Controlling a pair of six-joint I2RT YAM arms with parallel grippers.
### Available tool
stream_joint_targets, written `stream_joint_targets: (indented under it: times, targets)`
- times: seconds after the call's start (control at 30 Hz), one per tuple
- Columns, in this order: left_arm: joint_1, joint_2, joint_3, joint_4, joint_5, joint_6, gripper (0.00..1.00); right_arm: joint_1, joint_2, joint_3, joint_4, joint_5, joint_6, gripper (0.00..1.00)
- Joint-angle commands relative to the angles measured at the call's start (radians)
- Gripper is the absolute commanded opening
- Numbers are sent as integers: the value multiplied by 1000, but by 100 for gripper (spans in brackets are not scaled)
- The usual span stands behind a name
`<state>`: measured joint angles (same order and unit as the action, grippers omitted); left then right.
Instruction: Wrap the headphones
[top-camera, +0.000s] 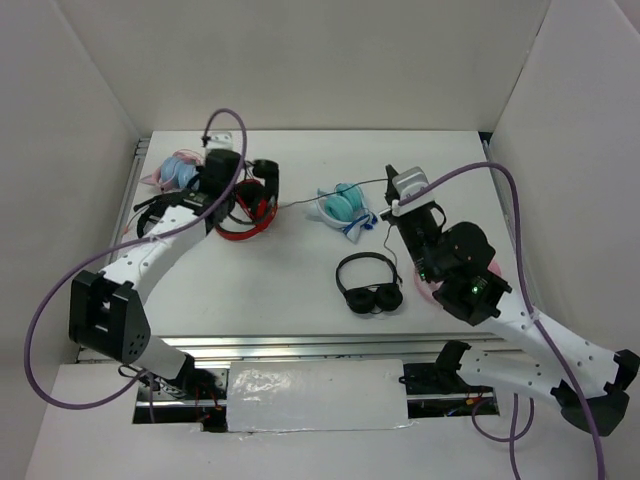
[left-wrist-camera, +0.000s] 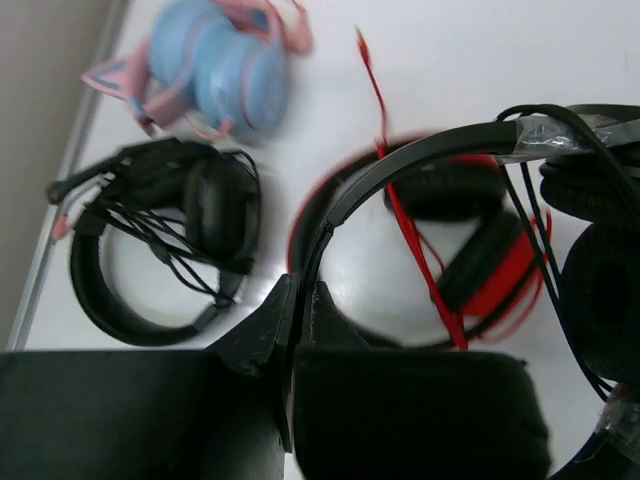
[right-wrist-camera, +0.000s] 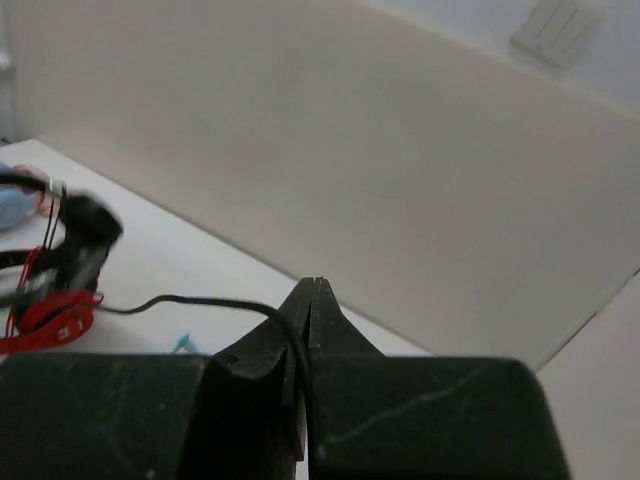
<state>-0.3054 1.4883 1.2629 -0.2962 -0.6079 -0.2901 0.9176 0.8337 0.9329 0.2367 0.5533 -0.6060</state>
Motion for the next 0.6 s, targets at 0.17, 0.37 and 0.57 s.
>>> stream_joint_targets:
  times: [0.17, 0.37, 0.57]
  targets:
    - [-237, -89, -224, 203, -7, 146, 0, -192, 178, 317, -11, -344, -103, 0]
    - [-480, -207, -349, 259, 91, 223, 0, -374, 384, 565, -186, -590, -46, 0]
    - [-670, -362, -404, 246, 168, 240, 0, -496, 637, 768, -330, -732, 12, 0]
